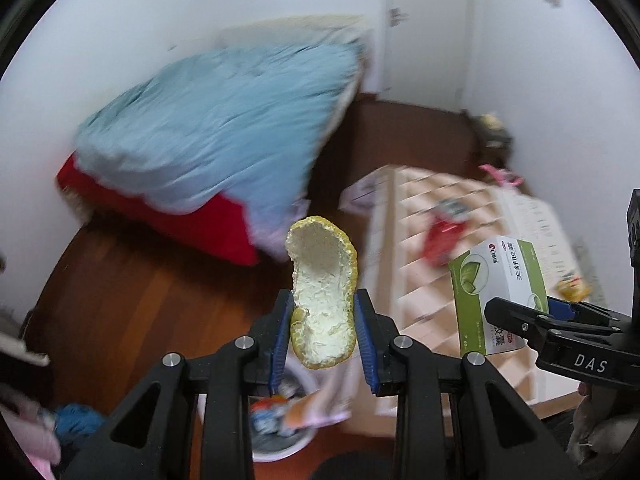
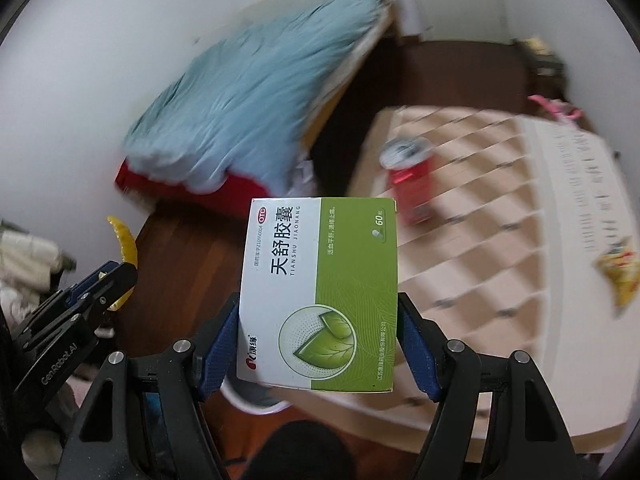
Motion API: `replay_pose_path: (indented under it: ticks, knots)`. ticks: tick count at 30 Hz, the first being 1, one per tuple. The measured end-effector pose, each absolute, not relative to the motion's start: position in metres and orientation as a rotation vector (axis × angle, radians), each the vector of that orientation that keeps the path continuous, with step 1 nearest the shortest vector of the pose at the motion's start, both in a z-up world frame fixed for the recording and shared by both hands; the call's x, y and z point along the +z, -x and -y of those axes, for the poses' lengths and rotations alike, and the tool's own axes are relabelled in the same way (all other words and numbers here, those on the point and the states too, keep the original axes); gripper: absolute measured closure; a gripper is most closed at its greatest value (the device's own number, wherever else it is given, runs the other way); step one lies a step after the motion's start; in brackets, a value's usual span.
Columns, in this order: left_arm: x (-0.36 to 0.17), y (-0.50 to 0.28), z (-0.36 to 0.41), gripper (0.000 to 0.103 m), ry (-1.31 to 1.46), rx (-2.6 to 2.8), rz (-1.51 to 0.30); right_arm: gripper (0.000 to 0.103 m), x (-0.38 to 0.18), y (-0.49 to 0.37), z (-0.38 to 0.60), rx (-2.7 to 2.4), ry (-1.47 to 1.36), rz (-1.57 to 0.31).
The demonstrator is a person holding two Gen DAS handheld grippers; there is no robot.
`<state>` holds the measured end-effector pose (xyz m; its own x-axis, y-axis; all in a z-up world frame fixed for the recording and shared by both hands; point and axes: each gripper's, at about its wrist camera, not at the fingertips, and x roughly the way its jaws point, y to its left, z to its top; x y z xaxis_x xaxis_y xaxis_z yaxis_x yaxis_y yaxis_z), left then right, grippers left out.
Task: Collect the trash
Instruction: 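Carry the peel and box over the trash bin and open both tools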
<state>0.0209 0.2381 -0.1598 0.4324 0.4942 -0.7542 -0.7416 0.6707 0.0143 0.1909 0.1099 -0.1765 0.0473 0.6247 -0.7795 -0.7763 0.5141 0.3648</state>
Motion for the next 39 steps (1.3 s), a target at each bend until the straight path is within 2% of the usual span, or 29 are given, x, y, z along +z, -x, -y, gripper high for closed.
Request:
replay_pose_path:
  ticks: [6,12,17,18,20,22,23,24,25,28,30,39]
  knots:
    - [-0.223,0.051,-0.287,0.076,0.482,0.906,-0.904,0.028,-0.252,-0.124,-0.179,1.145,0.244,-1.227]
    - [-0.287,0.084,-0.314,0.076,0.644,0.932,-0.99,0.029,-0.323,-0.09,-0.233,1.158,0.318,-1.388]
    - [-0.335,0.099,-0.332,0.075,0.896,0.845,-1.032,0.028,-0.361,-0.083,-0.267,1.159,0.366,-1.481]
    - [-0.34,0.103,-0.335,0.072,0.941,0.827,-1.029,0.028,-0.365,-0.083,-0.271,1.162,0.367,-1.499]
    - [-0.346,0.108,-0.338,0.071,1.019,0.808,-1.006,0.025,-0.376,-0.084,-0.281,1.153,0.368,-1.541]
    - [-0.347,0.113,-0.341,0.06,1.037,0.829,-1.007,0.023,-0.385,-0.086,-0.288,1.147,0.36,-1.585]
    - [-0.346,0.116,-0.342,0.039,1.037,0.842,-1.009,0.016,-0.39,-0.087,-0.291,1.14,0.364,-1.601]
    - [-0.345,0.12,-0.343,0.016,1.043,0.856,-1.001,0.014,-0.393,-0.088,-0.293,1.142,0.358,-1.611]
    - [-0.342,0.125,-0.344,0.011,1.048,0.864,-0.985,0.01,-0.393,-0.087,-0.294,1.156,0.348,-1.618]
    - [-0.335,0.137,-0.346,0.009,0.995,0.939,-0.99,0.002,-0.385,-0.084,-0.297,1.16,0.391,-1.561]
    - [-0.327,0.144,-0.342,0.004,0.926,1.01,-0.999,0.002,-0.378,-0.077,-0.298,1.171,0.438,-1.513]
    - [-0.313,0.161,-0.308,0.004,0.738,1.135,-1.028,0.002,-0.346,-0.042,-0.261,1.156,0.703,-1.265]
